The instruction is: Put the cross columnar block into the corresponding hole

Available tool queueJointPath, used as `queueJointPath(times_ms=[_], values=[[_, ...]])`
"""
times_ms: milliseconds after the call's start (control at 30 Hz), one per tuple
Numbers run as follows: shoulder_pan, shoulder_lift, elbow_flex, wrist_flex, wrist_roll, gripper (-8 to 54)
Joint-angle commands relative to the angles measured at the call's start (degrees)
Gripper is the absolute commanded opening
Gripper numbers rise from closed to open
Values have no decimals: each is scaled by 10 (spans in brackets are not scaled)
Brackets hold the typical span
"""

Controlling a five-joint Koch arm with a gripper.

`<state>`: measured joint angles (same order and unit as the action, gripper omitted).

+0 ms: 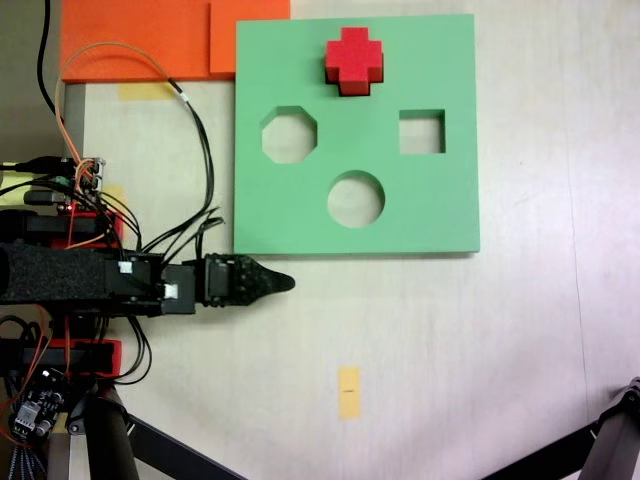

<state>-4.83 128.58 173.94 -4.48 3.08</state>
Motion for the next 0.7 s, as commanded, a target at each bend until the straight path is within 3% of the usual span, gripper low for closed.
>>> queueJointPath(times_ms=[0, 667], values=[[-16, 41, 34, -35, 4, 353], [-11, 41, 58, 36, 1, 347]])
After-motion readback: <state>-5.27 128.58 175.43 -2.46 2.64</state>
